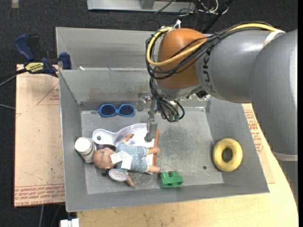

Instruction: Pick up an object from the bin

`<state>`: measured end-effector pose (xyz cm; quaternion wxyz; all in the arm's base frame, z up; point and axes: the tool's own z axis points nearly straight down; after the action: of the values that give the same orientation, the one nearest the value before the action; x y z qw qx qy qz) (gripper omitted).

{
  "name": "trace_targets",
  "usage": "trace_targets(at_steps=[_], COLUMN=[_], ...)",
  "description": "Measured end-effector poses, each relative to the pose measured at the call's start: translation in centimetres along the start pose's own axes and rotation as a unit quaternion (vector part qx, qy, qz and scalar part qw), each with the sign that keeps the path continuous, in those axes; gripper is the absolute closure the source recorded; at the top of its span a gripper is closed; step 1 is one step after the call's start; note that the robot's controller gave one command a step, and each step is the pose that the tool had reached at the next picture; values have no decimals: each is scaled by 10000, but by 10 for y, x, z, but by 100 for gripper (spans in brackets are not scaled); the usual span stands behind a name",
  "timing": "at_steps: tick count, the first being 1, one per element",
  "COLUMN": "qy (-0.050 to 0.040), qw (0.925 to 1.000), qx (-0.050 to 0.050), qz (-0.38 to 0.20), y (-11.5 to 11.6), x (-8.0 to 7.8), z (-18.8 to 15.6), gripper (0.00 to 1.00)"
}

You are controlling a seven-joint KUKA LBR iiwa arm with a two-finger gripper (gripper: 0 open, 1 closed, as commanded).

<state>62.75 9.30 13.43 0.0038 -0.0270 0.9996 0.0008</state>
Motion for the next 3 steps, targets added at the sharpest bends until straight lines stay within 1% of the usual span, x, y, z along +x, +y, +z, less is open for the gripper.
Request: trace_targets(at_steps=[1,2,3], qy=[10,-21,-21], qw=[9997,9999,9999], qx=[-5,-10,-10], qz=[227,122,123], y=[5,16,16], x=[11,4,4], z=[48,64,64], gripper=[0,100,100])
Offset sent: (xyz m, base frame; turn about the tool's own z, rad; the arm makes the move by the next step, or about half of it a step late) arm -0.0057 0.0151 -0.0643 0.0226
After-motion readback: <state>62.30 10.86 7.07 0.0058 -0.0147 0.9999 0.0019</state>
